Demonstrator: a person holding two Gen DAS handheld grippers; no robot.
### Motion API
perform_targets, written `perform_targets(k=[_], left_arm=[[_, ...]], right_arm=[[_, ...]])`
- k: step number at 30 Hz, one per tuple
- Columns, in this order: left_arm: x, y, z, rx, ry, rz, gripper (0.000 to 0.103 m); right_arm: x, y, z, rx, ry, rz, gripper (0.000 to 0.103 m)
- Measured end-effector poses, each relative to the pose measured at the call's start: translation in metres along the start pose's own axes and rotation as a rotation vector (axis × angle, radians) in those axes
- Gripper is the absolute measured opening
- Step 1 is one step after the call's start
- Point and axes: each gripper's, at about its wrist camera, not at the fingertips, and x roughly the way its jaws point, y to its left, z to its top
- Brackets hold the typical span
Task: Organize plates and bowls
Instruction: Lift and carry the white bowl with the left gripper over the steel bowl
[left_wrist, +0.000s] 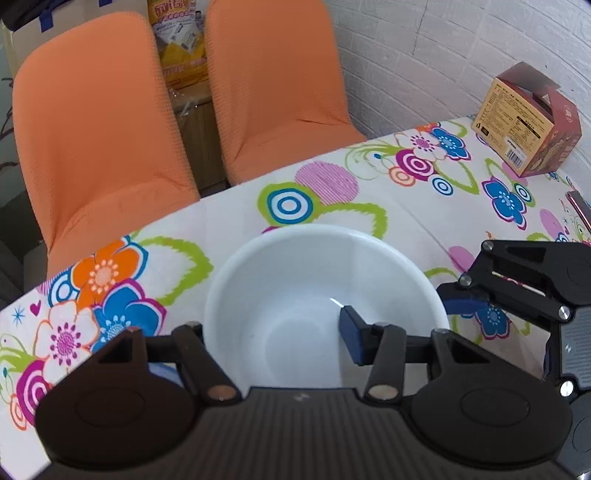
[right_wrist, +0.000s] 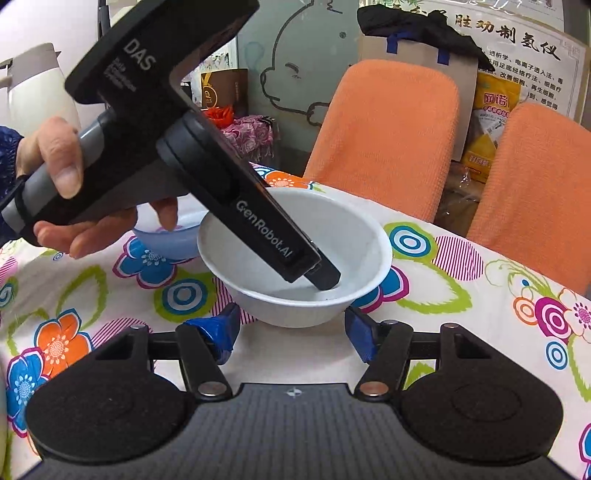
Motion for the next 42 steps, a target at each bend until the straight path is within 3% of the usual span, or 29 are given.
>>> perform_targets(k=[6, 11, 16, 23, 32, 37, 42], left_arm=[[-0.030, -0.030, -0.005, 0.014, -0.052, 0.000, 0.049], [-0.081, -0.086, -0.024, 0.062, -0.131, 0.003, 0.048], [-0.116, -0.155, -0.065, 0.079, -0.161, -0.042, 0.049], [-0.119, -0.230, -0.127, 0.112, -0.152, -0.071, 0.055], [-0.101, -0.247, -0.171, 0.094, -0.122, -0.053, 0.057], [-0.096, -0.241, -0.175, 0.074, -0.115, -0.073, 0.075], [-0.097, -0.238, -0.176, 0.055, -0.100, -0.099, 0.075]], right_arm=[[-0.019, 0.004, 0.002, -0.013, -0.003, -0.025, 0.049], [-0.060, 0.022, -0.001, -0.059, -0.031, -0.075, 0.049], [-0.126, 0.047, -0.023, -0.097, -0.066, -0.116, 0.049], [-0.204, 0.073, -0.078, -0.074, -0.019, -0.169, 0.050], [-0.215, 0.101, -0.132, -0.054, 0.054, -0.183, 0.050], [-0.215, 0.107, -0.150, -0.047, 0.056, -0.164, 0.050], [-0.213, 0.103, -0.154, -0.028, 0.047, -0.156, 0.050]])
